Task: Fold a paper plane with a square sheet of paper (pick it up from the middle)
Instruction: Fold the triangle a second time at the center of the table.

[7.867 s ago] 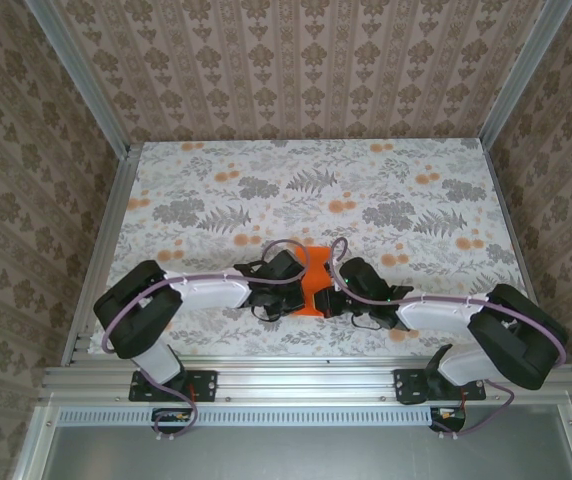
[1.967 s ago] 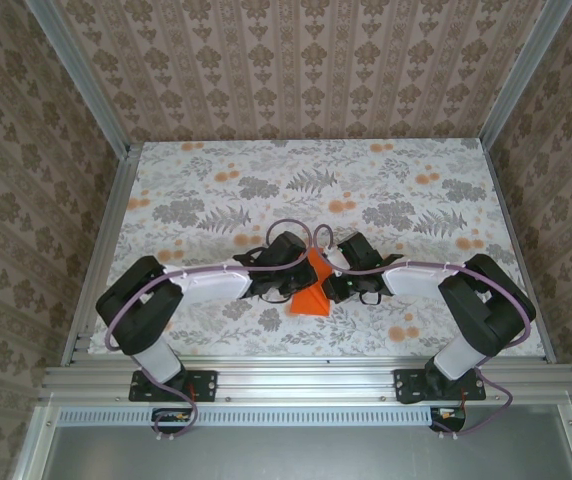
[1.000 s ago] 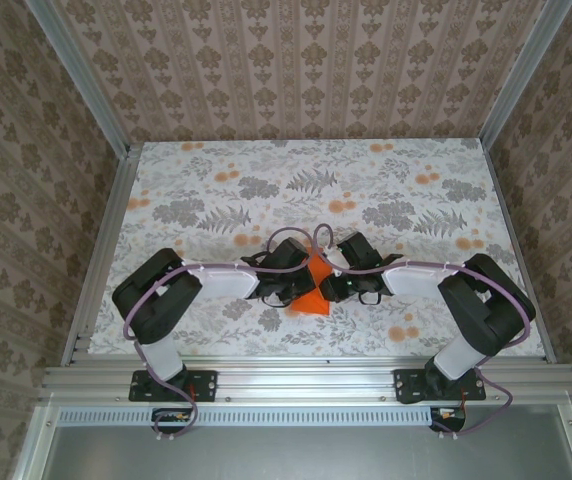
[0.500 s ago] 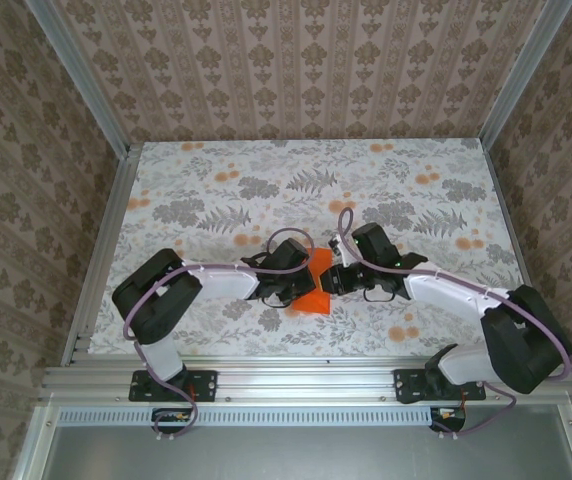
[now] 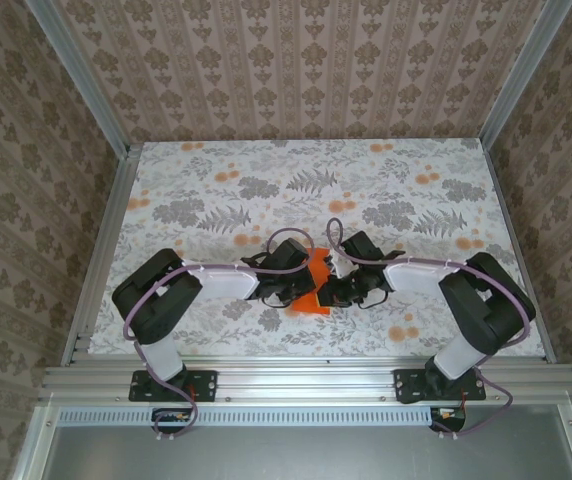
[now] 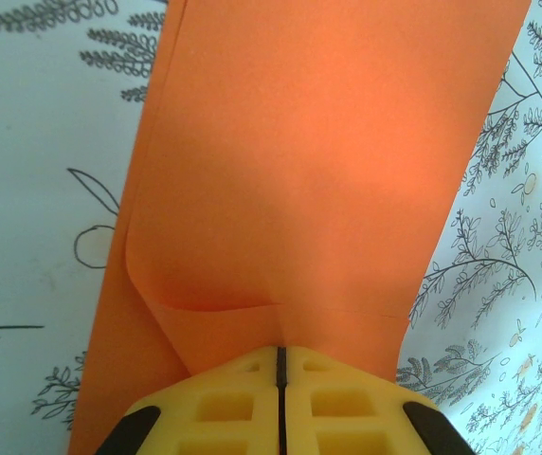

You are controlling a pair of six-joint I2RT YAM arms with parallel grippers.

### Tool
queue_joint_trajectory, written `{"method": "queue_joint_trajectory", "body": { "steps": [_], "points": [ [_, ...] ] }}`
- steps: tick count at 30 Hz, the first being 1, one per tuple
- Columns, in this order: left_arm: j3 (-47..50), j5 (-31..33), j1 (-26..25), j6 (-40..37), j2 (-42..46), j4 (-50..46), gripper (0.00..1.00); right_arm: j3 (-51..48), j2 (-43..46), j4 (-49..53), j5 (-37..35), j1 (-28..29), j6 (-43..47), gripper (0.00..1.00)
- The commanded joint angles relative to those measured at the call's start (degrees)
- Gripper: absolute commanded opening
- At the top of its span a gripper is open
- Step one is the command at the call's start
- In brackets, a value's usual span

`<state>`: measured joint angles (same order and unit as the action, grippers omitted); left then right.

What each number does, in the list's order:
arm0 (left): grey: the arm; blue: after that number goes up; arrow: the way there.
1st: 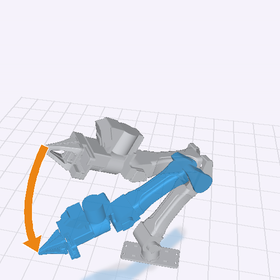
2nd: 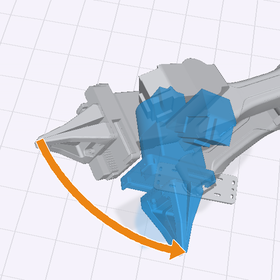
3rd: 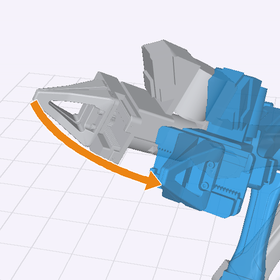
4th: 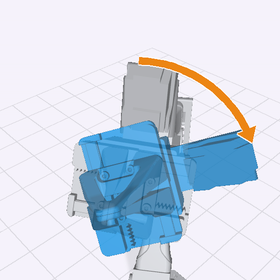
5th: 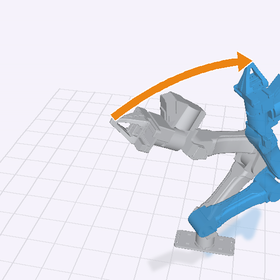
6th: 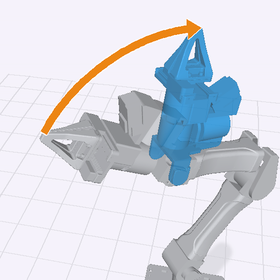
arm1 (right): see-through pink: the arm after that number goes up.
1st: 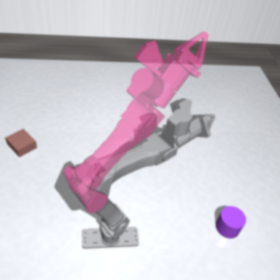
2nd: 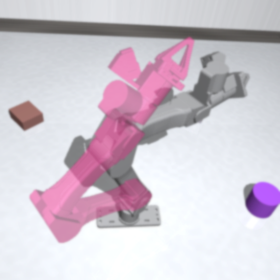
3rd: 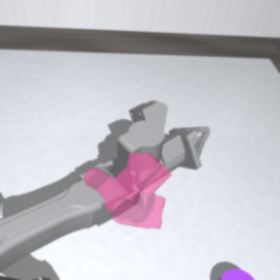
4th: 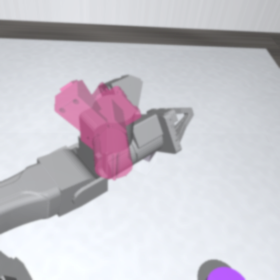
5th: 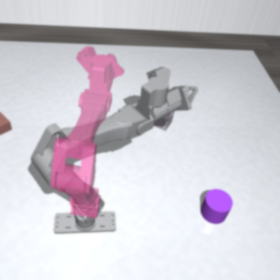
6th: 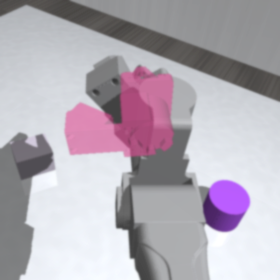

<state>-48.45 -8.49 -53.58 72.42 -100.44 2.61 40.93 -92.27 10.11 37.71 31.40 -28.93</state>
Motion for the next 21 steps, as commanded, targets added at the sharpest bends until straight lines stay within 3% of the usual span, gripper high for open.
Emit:
{"method": "queue_joint_trajectory", "body": {
  "steps": [1, 13, 21],
  "points": [
    [1.6, 1.8, -0.4, -0.3, -0.5, -5.7, 0.09, 2.4, -2.4, 5.2, -1.0, 0.1, 1.5, 0.13],
    [1.6, 2.2, -0.5, -0.4, -0.6, -6.8, 0.08, 2.0, -5.7, 9.8, -3.0, -0.2, 4.7, 0.15],
    [1.6, 2.2, -0.4, -0.3, -0.8, -6.8, 0.08, 0.9, -2.9, 12.7, -2.6, -0.2, 6.0, 0.16]
  ]
}}
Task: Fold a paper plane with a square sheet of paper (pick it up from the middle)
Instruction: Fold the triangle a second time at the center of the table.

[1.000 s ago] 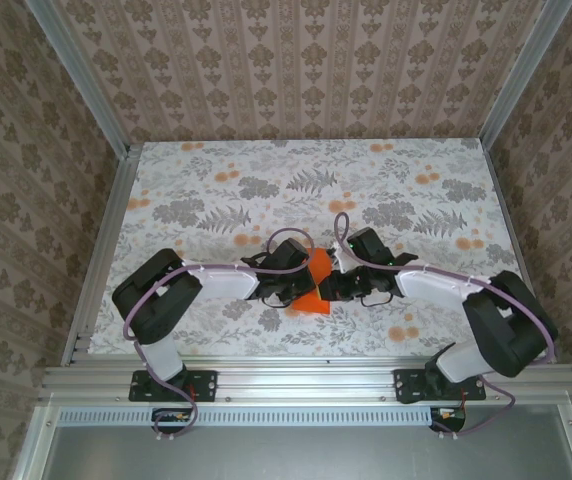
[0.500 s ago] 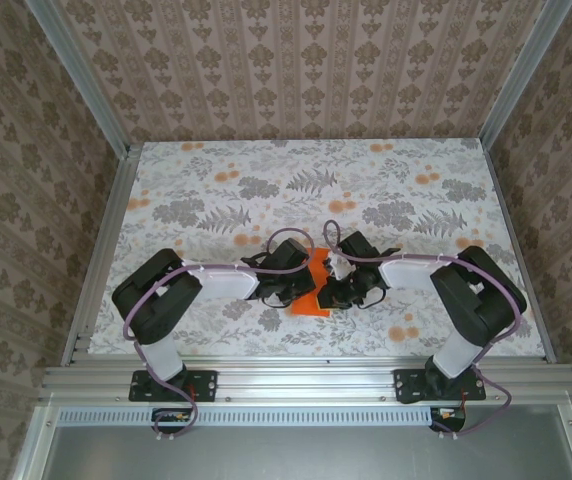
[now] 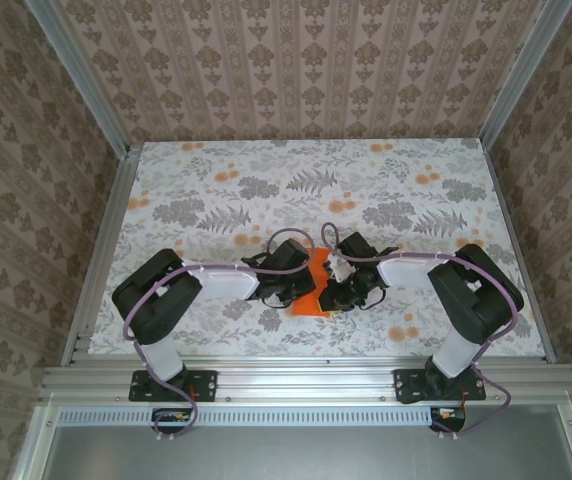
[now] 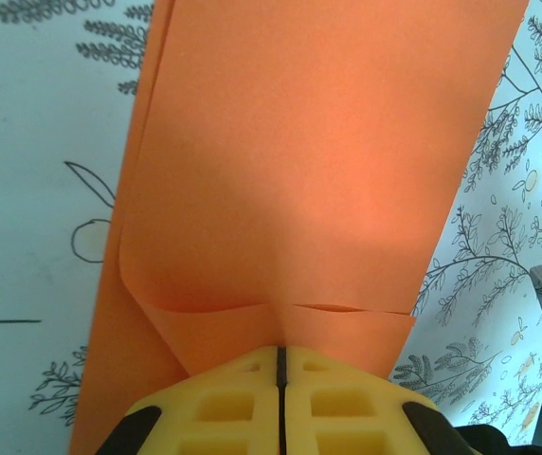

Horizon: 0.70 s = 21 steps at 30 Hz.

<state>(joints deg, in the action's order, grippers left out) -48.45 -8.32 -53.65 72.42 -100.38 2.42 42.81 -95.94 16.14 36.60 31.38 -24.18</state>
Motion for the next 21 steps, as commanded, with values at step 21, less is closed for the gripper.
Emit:
{"method": "queue_joint_trajectory", "body": {
  "steps": [21],
  "points": [
    [1.9, 1.7, -0.3, -0.1, -1.7, -5.8, 0.06, -4.6, 0.6, 6.9, -6.0, -0.7, -0.4, 0.11]
  ]
}}
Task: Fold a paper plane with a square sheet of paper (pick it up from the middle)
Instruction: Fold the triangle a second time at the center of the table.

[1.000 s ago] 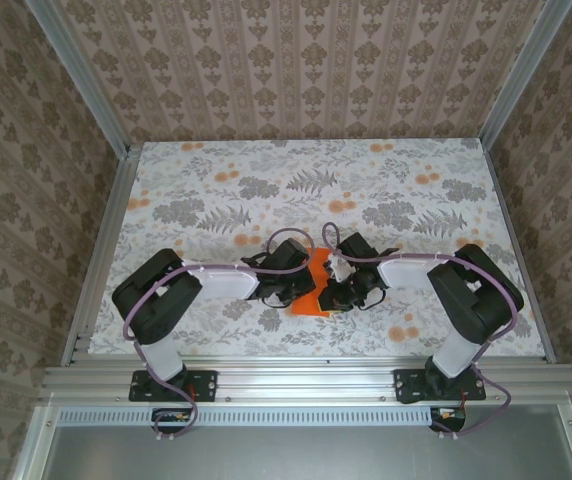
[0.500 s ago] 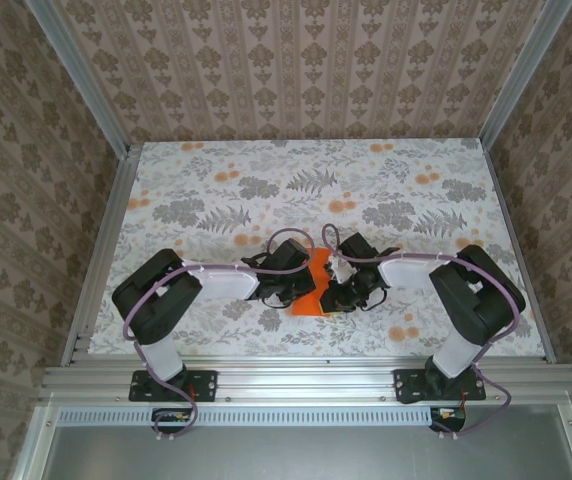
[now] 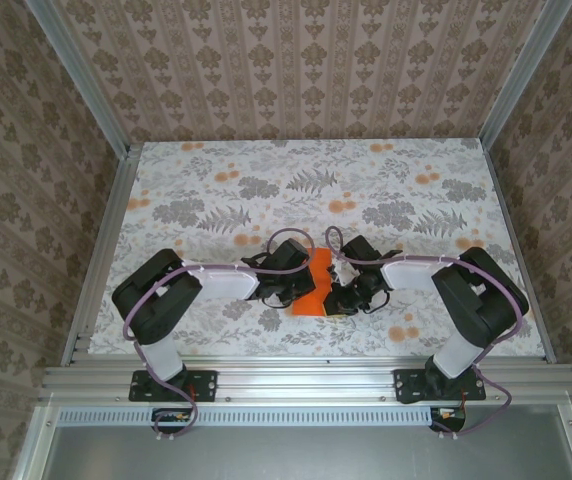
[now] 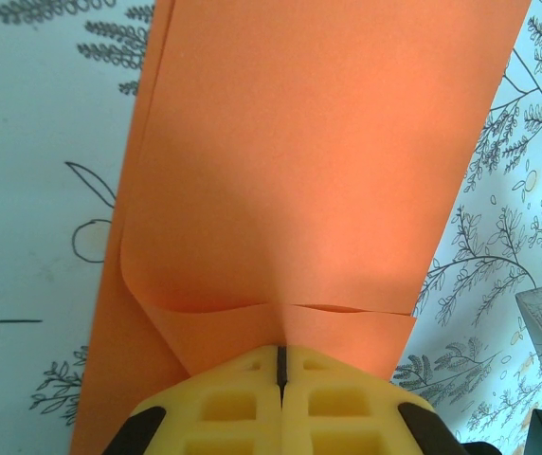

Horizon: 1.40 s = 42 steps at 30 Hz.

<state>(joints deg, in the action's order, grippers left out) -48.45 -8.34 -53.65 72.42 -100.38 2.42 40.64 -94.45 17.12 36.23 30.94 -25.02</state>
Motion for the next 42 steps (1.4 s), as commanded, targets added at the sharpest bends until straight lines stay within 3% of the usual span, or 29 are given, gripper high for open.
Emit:
{"method": "queue_joint_trajectory", "body": {
  "steps": [1, 8, 19, 31, 42],
  "points": [
    [1.9, 1.7, -0.4, 0.0, -1.8, -5.7, 0.06, -2.8, -0.7, 5.7, -5.3, -0.3, 0.4, 0.11],
    [1.3, 1.0, -0.3, 0.0, -3.7, -4.8, 0.06, -3.4, 3.0, 3.9, -3.1, -0.6, -1.2, 0.13],
    [1.4, 1.5, -0.4, 0.1, -3.7, -5.0, 0.06, 3.7, 9.8, 4.8, -0.8, -0.7, -3.7, 0.16],
    [1.4, 1.2, -0.4, -0.4, -3.8, -5.1, 0.06, 4.3, -0.9, 2.0, -1.2, -0.5, -4.6, 0.16],
    [2.7, 0.6, 2.2, -3.8, -0.8, -3.7, 0.09, 0.0, -5.1, 4.5, -8.3, -0.7, -1.8, 0.13]
  ]
}}
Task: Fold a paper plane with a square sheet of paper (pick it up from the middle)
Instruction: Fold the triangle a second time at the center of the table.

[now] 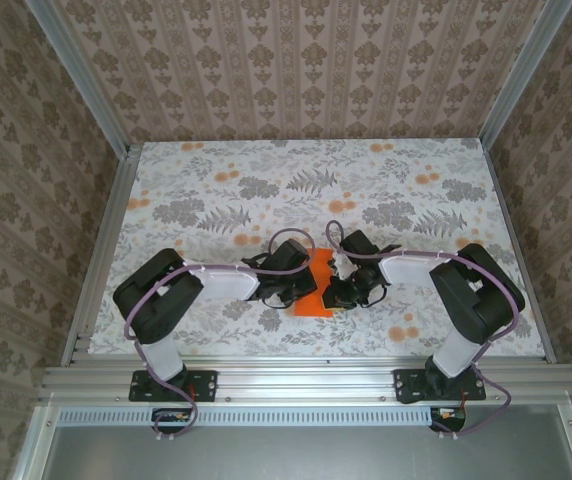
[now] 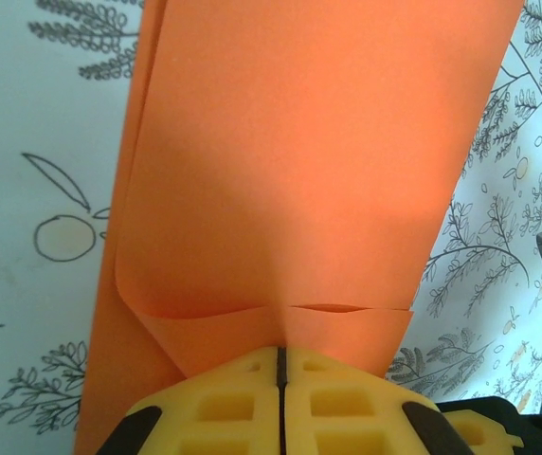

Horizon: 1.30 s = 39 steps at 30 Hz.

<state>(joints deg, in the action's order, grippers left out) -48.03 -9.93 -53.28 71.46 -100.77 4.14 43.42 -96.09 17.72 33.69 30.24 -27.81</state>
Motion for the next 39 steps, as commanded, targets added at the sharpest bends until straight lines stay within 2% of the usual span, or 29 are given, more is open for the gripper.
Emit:
{"method": "queue_joint_trajectory", "body": {
  "steps": [1, 7, 12, 20, 25, 32, 39],
  "points": [
    [2.3, 2.1, 2.2, -3.6, -0.1, -5.4, 0.09, -2.6, -3.4, 3.9, -5.7, 0.1, 1.1, 0.13],
    [2.9, 0.7, 5.1, -7.6, 1.1, -4.3, 0.10, -2.2, -4.1, 4.1, -5.6, 0.0, 1.3, 0.09],
    [5.4, 0.6, 8.1, -8.1, 2.8, -2.2, 0.11, -1.9, -4.2, 4.5, -6.3, 0.1, 1.3, 0.08],
    [3.9, -0.9, 12.5, -11.6, 1.3, -4.1, 0.11, -1.9, -4.5, 4.4, -6.0, 0.0, 1.4, 0.08],
    [5.4, -3.1, 15.0, -12.6, 4.3, -3.4, 0.12, -2.0, -4.2, 4.3, -5.8, 0.0, 1.4, 0.08],
    [-0.7, -2.2, 11.9, -16.4, 12.0, -12.0, 0.13, -2.2, -3.8, 3.8, -5.9, 0.0, 1.2, 0.08],
    [-0.5, -2.8, 5.7, -12.1, 9.5, -9.3, 0.11, -3.5, -3.0, 1.2, -5.6, 0.0, 0.0, 0.09]
  ]
}}
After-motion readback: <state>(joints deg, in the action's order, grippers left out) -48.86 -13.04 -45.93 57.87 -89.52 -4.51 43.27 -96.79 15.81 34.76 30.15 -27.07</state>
